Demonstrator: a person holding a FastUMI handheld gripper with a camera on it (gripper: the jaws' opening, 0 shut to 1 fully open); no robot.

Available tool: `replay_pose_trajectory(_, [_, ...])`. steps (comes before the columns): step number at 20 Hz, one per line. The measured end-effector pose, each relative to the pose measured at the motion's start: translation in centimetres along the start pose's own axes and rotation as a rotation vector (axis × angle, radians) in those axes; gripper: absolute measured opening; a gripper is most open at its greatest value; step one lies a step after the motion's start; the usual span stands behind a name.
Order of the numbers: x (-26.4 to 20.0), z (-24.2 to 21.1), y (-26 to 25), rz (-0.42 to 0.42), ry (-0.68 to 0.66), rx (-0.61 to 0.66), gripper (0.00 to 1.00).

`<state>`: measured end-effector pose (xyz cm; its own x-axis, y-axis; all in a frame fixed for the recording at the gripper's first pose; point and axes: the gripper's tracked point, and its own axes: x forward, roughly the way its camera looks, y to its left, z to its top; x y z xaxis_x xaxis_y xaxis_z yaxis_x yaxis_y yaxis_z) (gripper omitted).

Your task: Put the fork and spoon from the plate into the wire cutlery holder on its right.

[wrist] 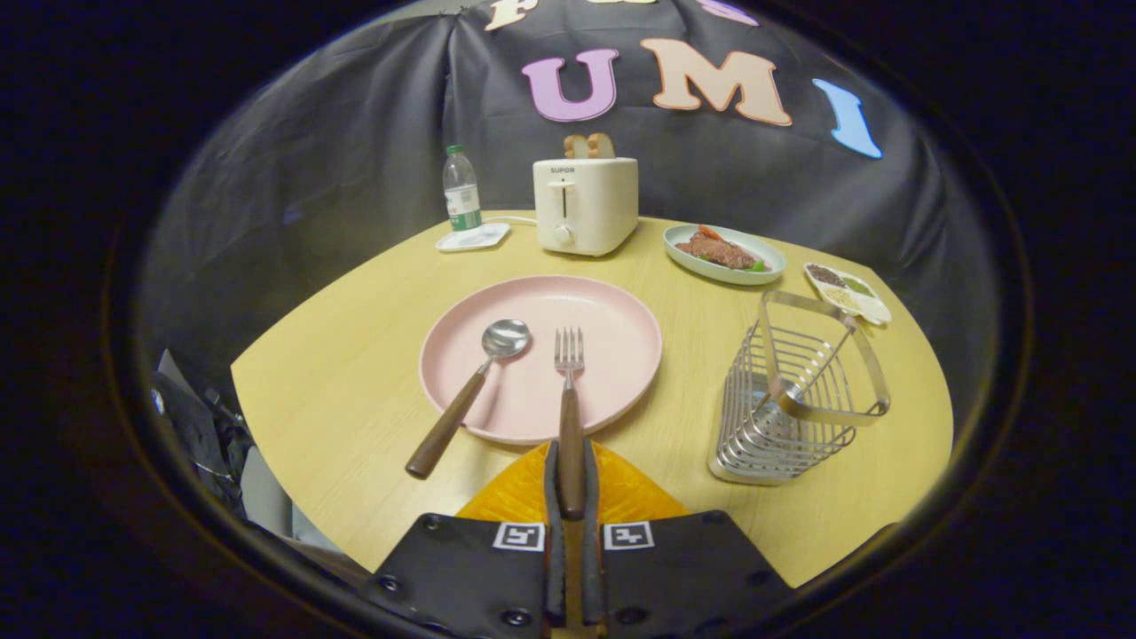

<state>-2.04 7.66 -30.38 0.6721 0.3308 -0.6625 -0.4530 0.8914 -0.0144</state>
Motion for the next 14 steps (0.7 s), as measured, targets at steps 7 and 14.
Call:
replay_pose_trajectory(7, [-0.5, 0.8, -0.2, -0.014, 0.005, -0.014, 0.05])
replay_pose_trajectory(14, [-2.9, 4.2, -0.1, 0.016, -0.031, 0.004, 0.05])
